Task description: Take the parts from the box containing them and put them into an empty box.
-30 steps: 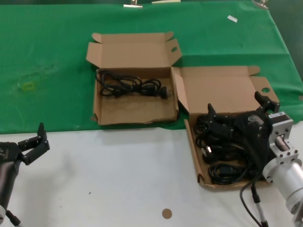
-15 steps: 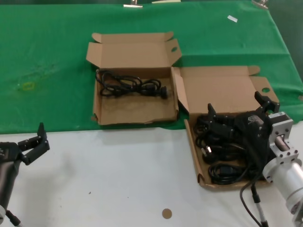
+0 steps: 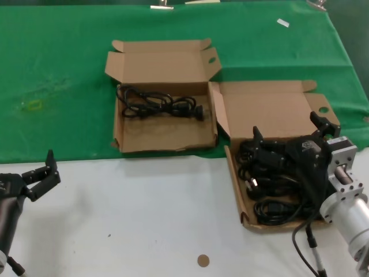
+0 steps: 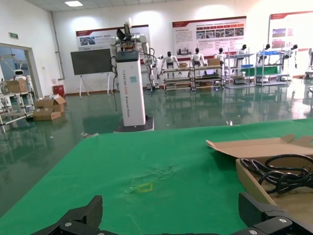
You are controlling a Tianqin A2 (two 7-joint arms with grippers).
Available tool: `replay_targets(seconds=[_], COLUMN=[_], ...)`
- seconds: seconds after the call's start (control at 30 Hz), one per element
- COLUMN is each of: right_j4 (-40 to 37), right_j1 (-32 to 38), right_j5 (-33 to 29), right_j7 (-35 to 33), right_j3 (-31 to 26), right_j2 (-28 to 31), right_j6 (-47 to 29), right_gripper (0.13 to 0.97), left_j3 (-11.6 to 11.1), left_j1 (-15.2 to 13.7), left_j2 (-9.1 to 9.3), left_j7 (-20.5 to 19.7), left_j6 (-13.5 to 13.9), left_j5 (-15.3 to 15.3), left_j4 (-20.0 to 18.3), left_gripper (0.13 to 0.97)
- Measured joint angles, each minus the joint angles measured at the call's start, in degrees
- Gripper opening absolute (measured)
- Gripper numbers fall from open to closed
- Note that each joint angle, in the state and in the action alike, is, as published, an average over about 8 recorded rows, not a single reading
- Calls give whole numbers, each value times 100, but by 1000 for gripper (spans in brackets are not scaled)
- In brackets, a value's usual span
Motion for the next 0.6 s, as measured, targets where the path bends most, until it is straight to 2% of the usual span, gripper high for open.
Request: replay_targets(seconds=[0.6], right_j4=[0], right_j1=[0], right_j5=[0], right_j7=[0], right_j3=[0], right_j2=[0], right_j6=[0], right_gripper=[966], left_j3=[0], left_j1=[0], left_j2=[0], left_j7=[0], left_j6=[0], left_j5=[0], left_j4=[0], left_gripper=[966])
